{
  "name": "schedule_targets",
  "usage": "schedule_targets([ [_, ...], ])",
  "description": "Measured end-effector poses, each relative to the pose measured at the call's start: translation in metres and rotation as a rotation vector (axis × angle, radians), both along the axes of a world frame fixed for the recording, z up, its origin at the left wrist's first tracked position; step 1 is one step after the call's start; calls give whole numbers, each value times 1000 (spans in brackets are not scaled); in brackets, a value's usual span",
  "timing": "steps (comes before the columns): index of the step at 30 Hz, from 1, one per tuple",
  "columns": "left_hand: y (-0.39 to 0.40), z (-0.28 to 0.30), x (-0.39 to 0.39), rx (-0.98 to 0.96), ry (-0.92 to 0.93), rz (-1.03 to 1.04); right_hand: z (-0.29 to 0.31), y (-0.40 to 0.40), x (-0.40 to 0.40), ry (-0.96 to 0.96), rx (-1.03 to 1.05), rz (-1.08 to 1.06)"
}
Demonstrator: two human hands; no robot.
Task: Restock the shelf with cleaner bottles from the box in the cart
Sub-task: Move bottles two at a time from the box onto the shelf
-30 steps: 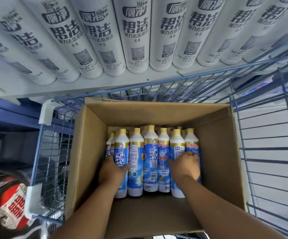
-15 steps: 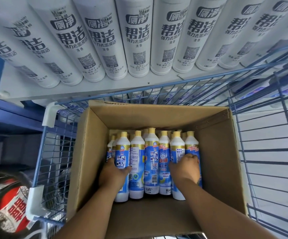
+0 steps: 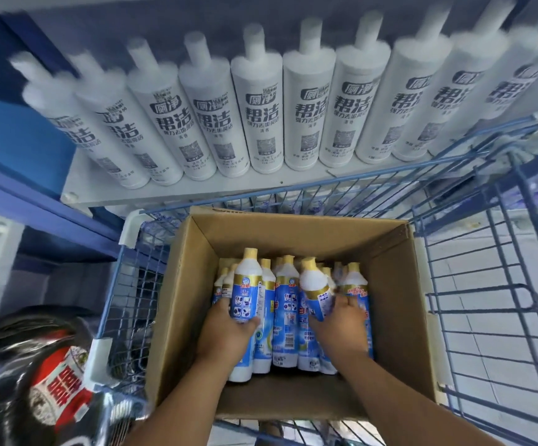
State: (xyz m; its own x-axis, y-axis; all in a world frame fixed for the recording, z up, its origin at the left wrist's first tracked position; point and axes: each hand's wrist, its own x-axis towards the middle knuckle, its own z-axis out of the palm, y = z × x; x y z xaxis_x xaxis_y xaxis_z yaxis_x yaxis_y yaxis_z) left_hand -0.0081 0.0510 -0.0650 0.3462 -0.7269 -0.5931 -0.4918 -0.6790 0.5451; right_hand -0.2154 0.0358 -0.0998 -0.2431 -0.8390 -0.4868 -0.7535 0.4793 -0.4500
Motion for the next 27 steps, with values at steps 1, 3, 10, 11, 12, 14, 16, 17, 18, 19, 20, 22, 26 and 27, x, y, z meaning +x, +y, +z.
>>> schedule_targets([
  [1, 2, 0, -1, -7, 1, 13, -4, 0, 1, -63, 9, -13],
  [3, 6, 0, -3, -17, 3, 42, -14, -4, 3, -142, 27, -11],
  [10, 17, 38, -4, -91, -39, 77, 2, -5, -5, -185, -26, 54],
  [11, 19, 48, -7, -104, -35, 89, 11, -2, -6, -198, -59, 70],
  [12, 20, 57, -11, -122, -27, 106, 21, 2, -7, -214, -90, 77],
  [14, 24, 78, -21, -163, -8, 134, 48, 8, -9, -253, -133, 73],
  [16, 27, 100, -31, -219, 0, 144, 76, 12, -11, -293, -189, 56],
  [17, 28, 112, -36, -252, 10, 153, 91, 13, -12, -303, -223, 47],
  [18, 27, 123, -41, -282, 21, 165, 107, 13, -13, -311, -261, 47],
  [19, 27, 137, -45, -312, 28, 175, 125, 12, -14, -313, -295, 48],
  [20, 26, 150, -49, -335, 32, 184, 143, 11, -16, -317, -330, 54],
  [22, 25, 176, -57, -386, 42, 205, 174, 8, -21, -318, -406, 85],
  [26, 21, 231, -72, -509, 68, 254, 233, -3, -27, -384, -525, 110],
  [27, 19, 245, -76, -533, 72, 251, 248, -7, -29, -409, -543, 103],
])
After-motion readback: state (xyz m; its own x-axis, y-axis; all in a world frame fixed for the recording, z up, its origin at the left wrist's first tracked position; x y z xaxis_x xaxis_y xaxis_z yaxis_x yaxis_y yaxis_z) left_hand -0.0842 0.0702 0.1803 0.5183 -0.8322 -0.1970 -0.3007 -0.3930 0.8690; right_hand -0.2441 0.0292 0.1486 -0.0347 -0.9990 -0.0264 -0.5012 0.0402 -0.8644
